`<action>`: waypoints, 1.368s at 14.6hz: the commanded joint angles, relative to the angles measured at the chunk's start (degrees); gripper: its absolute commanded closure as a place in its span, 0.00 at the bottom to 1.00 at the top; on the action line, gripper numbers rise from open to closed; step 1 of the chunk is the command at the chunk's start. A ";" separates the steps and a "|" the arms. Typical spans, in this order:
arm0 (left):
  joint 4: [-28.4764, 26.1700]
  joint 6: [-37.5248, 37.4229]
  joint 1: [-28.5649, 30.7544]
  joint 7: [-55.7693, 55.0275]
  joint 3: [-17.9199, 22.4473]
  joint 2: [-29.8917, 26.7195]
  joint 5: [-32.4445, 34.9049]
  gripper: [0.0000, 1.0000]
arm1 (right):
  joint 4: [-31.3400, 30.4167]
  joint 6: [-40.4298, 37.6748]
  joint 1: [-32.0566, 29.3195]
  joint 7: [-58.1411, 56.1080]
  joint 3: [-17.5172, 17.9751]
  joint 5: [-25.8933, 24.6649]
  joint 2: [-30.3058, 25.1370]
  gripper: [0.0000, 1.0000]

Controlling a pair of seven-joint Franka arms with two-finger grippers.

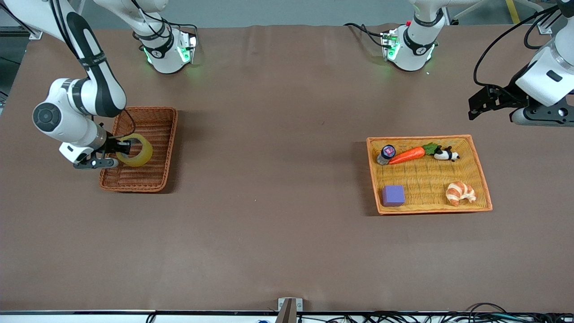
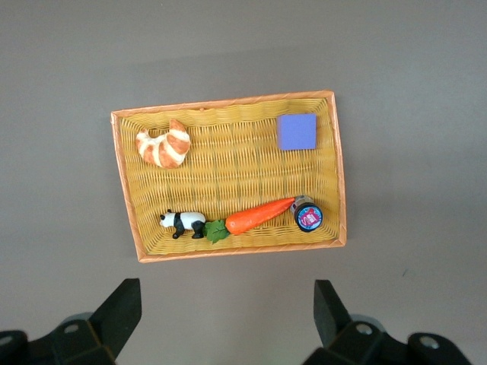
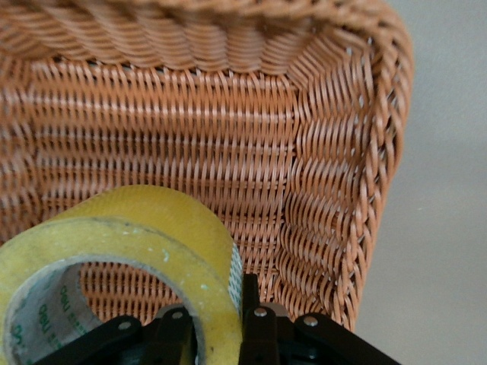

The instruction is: Move tape to another basket

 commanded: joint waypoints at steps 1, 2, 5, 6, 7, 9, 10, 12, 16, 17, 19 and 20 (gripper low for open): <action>1.75 -1.26 0.35 -0.68 -0.44 -0.03 -0.50 0.00 | -2.61 2.89 -0.26 -1.63 -0.05 0.94 -0.62 0.92; 1.67 -1.34 0.35 -0.68 -0.44 -0.03 -0.58 0.00 | -2.61 3.07 -0.26 -1.63 -0.14 0.94 0.08 0.88; 1.67 -1.35 0.35 -0.68 -0.44 0.05 -0.59 0.00 | -2.43 3.24 -0.26 -1.54 -0.14 0.94 1.32 0.45; 1.67 -1.35 0.35 -0.68 -0.44 0.06 -0.59 0.00 | -2.08 2.46 -0.26 -1.37 -0.14 0.94 1.06 0.07; 1.67 -1.35 0.35 -0.68 -0.44 0.23 -0.59 0.00 | -1.47 1.06 -0.18 -0.93 -0.05 0.94 -0.08 0.00; 1.75 -1.35 0.35 -0.59 -0.44 0.49 -0.50 0.00 | 4.22 -7.69 0.00 -0.58 0.21 1.03 -2.71 0.00; 1.67 -1.35 0.35 -0.51 -0.44 0.49 -0.50 0.00 | 9.38 -13.31 0.09 -0.49 0.30 1.03 -2.81 0.00; 1.75 -1.35 0.09 -0.50 -0.35 0.49 -0.41 0.00 | 18.36 -22.47 0.26 1.52 0.56 1.12 -2.73 0.00; 1.67 -1.35 0.09 -0.59 -0.44 0.58 -0.41 0.00 | 31.29 -32.78 0.00 8.99 3.81 1.21 -3.34 0.00; 1.67 -1.35 0.00 -0.51 -0.44 0.50 -0.24 0.00 | 34.63 -33.66 0.09 9.35 3.99 1.21 -3.77 0.00; 1.67 -1.35 -0.18 -0.59 -0.52 0.67 0.21 0.00 | 44.01 -41.09 0.18 8.92 4.69 1.03 -3.34 0.00; 1.75 -1.35 -0.09 -0.68 -0.53 0.93 0.12 0.00 | 48.85 -45.23 0.18 8.92 4.87 1.20 -2.99 0.00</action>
